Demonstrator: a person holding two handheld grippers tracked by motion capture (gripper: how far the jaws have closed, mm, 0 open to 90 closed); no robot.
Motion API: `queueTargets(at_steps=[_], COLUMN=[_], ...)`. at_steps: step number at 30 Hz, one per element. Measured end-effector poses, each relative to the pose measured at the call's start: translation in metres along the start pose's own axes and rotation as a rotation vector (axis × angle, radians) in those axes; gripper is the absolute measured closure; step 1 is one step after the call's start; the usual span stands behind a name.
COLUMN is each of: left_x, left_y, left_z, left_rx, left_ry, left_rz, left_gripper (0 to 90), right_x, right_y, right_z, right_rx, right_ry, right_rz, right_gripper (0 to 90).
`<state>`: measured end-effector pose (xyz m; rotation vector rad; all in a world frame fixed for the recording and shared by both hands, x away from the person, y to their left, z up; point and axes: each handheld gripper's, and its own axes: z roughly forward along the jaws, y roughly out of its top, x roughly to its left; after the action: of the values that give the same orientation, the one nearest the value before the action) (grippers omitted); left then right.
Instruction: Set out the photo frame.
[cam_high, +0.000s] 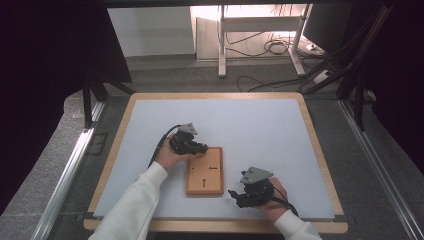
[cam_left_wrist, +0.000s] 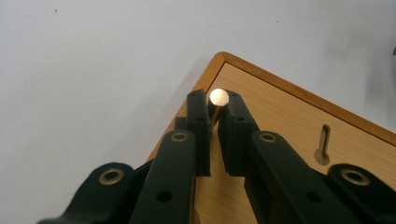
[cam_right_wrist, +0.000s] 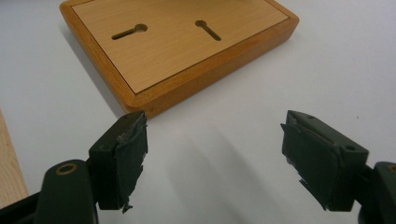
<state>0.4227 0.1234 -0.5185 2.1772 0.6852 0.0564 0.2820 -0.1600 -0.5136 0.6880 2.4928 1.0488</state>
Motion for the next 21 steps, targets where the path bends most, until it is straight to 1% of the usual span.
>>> queueTargets(at_steps=[2, 4, 5, 7, 10, 12, 13, 15, 17, 21], left_x=[0.002, 0.004, 0.005, 0.009, 0.011, 0.01, 0.01, 0.01, 0.01, 0.011], left_y=[0.001, 0.002, 0.002, 0.002, 0.003, 0.004, 0.004, 0.004, 0.004, 0.004], left_z=[0.0, 0.0, 0.0, 0.0, 0.0, 0.0, 0.0, 0.0, 0.0, 0.0], left_rx=[0.005, 0.014, 0.016, 0.017, 0.024, 0.021, 0.023, 0.023, 0.025, 0.026], left_ry=[-0.014, -0.021, -0.03, -0.049, -0.054, -0.056, -0.056, -0.055, -0.056, -0.059], left_rz=[-0.012, -0.014, -0.02, -0.041, -0.042, -0.046, -0.046, -0.048, -0.047, -0.047], left_gripper=[83.2, 83.3, 83.3, 83.0, 83.3, 83.1, 83.0, 83.1, 83.1, 83.1], right_x=[0.002, 0.005, 0.005, 0.008, 0.015, 0.02, 0.021, 0.027, 0.031, 0.039], right_y=[0.002, 0.008, 0.008, 0.012, 0.017, 0.02, 0.021, 0.023, 0.024, 0.026], right_z=[0.0, 0.001, 0.001, 0.002, 0.005, 0.007, 0.009, 0.013, 0.019, 0.03], right_rx=[-0.008, -0.019, -0.019, -0.027, -0.026, -0.018, -0.013, 0.0, 0.017, 0.04], right_ry=[0.01, 0.01, 0.01, -0.001, -0.024, -0.028, -0.031, -0.054, -0.07, -0.104], right_rz=[0.003, -0.024, -0.024, -0.051, -0.086, -0.103, -0.12, -0.167, -0.2, -0.247], right_gripper=[22.0, 20.4, 20.4, 18.6, 15.6, 14.7, 14.5, 13.8, 13.5, 13.5])
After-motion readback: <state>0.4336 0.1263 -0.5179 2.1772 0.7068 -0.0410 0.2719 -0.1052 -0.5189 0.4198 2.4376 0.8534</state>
